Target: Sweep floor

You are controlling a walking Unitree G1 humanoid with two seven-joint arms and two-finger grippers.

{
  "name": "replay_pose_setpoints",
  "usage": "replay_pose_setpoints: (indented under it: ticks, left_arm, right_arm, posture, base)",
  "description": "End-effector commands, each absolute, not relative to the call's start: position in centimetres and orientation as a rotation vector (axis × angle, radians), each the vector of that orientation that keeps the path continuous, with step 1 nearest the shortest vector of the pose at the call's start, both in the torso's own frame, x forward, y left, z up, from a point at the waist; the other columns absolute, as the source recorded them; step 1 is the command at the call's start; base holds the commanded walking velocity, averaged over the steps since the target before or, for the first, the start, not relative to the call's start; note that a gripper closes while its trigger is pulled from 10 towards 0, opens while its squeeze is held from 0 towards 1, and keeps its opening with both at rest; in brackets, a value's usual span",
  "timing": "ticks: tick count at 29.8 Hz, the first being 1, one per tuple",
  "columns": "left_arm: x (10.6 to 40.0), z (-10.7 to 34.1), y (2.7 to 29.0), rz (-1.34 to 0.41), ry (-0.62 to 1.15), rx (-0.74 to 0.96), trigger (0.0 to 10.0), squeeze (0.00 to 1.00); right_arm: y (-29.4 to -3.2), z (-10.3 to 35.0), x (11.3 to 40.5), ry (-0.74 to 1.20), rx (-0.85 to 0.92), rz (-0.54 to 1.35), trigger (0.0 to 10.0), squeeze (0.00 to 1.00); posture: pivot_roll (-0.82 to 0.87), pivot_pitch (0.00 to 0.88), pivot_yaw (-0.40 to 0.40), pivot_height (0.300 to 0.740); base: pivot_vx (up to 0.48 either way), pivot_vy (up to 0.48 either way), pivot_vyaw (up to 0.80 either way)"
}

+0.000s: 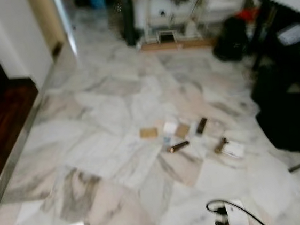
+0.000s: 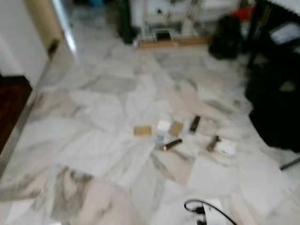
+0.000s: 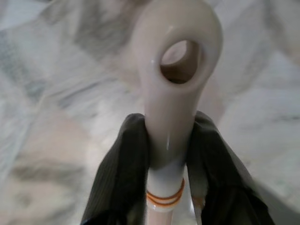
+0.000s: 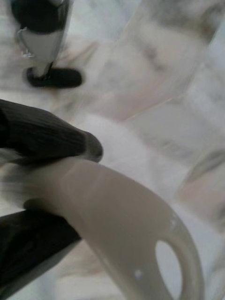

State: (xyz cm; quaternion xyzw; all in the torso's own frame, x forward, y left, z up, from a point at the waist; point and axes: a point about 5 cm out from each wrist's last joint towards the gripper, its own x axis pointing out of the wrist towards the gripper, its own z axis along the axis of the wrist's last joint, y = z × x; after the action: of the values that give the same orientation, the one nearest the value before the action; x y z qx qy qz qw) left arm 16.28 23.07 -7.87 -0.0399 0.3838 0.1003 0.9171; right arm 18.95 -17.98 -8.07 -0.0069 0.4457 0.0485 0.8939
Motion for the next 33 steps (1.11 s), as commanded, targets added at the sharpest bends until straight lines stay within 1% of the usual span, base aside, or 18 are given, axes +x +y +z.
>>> replay_pose_setpoints:
  ticks: [1,4,11,33]
  left_arm:
    - [16.45,-7.93,22.45,0.201,0.784,-0.098,10.0,0.00]
    - [16.44,-7.95,22.41,0.204,0.785,-0.101,10.0,0.00]
    - [16.20,-8.02,22.54,0.212,0.789,-0.103,10.0,0.00]
    - [16.13,-8.00,22.74,0.221,0.786,-0.106,10.0,0.00]
  right_arm:
    - [-18.43,-8.10,18.74,0.922,0.005,0.084,10.0,0.00]
    - [-18.45,-8.09,18.76,0.924,0.008,0.085,10.0,0.00]
    - [-18.35,-8.08,18.81,0.930,-0.007,0.110,10.0,0.00]
    - [-18.17,-8.05,18.88,0.930,-0.005,0.127,10.0,0.00]
  posture:
    - [-0.03,0.046,-0.038,0.740]
    - [-0.02,0.053,-0.041,0.740]
    - [-0.02,0.067,-0.041,0.740]
    - [-0.02,0.074,-0.042,0.740]
  base:
    - [0.349,0.000,0.79]
    - [0.351,0.000,0.59]
    - [0.350,0.000,0.00]
    - [0.351,0.000,0.79]
